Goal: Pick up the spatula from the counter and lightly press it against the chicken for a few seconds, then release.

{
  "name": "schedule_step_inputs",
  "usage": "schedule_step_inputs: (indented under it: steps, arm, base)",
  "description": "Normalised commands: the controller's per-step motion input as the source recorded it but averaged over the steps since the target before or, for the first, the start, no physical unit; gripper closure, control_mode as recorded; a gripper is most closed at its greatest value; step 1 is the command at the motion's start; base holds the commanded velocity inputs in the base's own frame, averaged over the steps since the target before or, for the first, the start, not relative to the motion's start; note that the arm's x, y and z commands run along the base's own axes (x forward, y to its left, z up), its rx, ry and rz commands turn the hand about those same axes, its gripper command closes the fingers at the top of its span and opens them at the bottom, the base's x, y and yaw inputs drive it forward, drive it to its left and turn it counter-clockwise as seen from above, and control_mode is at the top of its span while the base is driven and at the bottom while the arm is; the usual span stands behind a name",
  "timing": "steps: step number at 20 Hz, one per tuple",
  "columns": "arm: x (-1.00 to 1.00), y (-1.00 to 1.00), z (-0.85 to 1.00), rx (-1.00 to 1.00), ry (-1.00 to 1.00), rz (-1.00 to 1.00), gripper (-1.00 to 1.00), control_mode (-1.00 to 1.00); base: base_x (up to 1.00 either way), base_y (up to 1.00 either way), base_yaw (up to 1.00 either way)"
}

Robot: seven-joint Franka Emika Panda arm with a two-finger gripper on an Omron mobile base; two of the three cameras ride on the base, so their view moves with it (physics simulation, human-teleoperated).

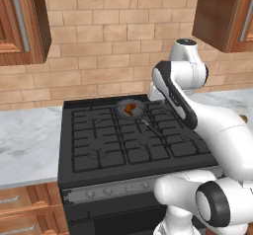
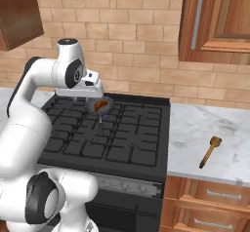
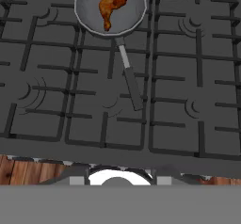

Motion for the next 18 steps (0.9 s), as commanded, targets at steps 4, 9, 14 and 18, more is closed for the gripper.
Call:
schedule_step_inputs:
  steps: [4,9,14,18]
  arm:
    - [-0.24,0.0,-0.01,0.0,-0.05,0.0,-1.0,-1.0]
    - [-0.58,-0.12,-0.13,0.0,0.0,-0.05,-1.0,-1.0]
    - [-0.33,-0.3,-0.03,0.0,0.06,-0.1,-1.0,-1.0]
    - [-0.33,-0.21,0.0,0.0,0.0,-0.12,-1.0,-1.0]
  base:
    - [0.0,0.0,0.0]
    - [0.0,0.0,0.0]
    - [0.0,0.0,0.0]
    - [0.0,0.0,0.0]
